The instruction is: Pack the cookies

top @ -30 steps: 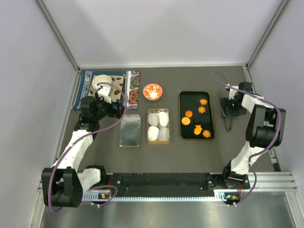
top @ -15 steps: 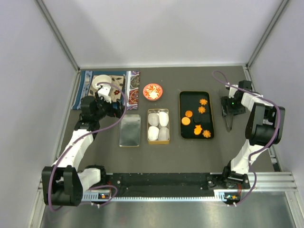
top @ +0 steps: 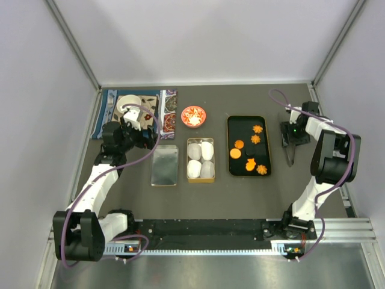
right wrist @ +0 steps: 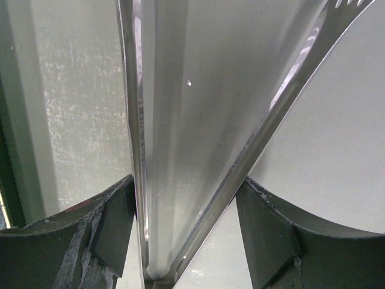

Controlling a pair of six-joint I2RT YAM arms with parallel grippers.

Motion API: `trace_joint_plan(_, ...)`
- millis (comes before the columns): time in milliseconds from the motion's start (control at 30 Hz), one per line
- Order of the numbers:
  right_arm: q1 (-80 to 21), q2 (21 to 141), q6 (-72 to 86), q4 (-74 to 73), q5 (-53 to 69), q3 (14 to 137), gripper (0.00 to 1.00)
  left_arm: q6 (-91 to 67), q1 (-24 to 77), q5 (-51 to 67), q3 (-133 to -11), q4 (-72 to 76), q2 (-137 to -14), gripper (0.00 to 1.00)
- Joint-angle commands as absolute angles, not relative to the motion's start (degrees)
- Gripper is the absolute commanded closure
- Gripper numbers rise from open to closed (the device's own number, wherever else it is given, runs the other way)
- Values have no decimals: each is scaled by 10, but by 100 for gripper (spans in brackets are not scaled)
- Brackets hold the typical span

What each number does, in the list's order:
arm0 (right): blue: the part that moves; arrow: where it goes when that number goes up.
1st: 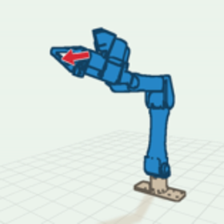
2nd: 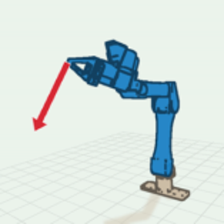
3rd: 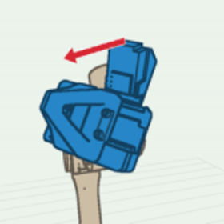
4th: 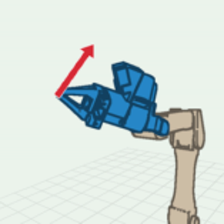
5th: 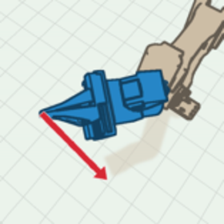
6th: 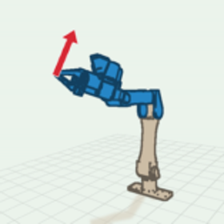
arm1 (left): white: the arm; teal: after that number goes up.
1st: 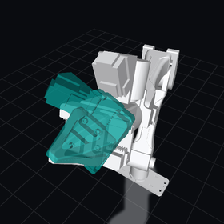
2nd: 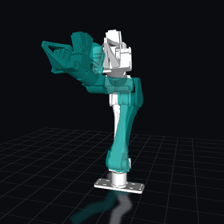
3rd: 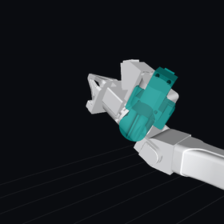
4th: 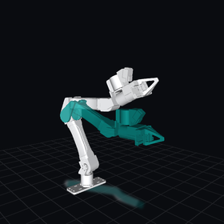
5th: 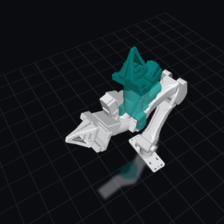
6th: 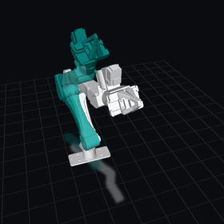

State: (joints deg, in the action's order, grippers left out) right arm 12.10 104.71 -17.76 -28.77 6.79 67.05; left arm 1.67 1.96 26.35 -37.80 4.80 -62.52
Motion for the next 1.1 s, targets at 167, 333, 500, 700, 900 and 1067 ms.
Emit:
trace_joint_plan(167,109,1047,-170,-272,93,683,48,18,21,272,-386,71,-615,1)
trace_joint_plan(333,109,1018,-163,-296,96,696,62,18,21,272,-384,66,-606,1)
trace_joint_plan(500,109,982,-164,-324,98,707,64,21,21,272,-385,58,-596,1)
trace_joint_plan(700,109,948,-164,-360,109,728,62,23,22,272,-387,52,-590,1)
trace_joint_plan(900,109,916,-170,-395,116,755,60,19,21,275,-384,47,-585,1)
trace_joint_plan(1067,109,886,-175,-432,122,776,58,21,21,276,-385,47,-582,1)
